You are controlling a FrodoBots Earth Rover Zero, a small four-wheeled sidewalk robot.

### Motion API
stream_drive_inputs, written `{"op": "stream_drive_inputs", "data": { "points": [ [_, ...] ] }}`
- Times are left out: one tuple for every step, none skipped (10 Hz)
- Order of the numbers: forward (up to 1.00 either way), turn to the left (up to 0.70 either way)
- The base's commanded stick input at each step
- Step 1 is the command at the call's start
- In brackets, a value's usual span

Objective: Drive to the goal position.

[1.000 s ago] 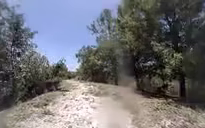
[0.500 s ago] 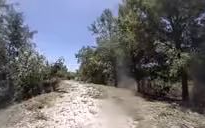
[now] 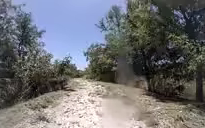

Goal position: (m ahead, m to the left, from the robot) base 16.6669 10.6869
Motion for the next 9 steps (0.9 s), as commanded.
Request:
{"op": "stream_drive_inputs", "data": {
  "points": [
    [0.3,0.0],
    [0.3,0.0],
    [0.3,0.0],
    [0.3,0.0],
    [0.3,0.0],
    [0.3,0.0],
    [0.3,0.0],
    [0.3,0.0],
    [0.3,-0.1]
  ]
}}
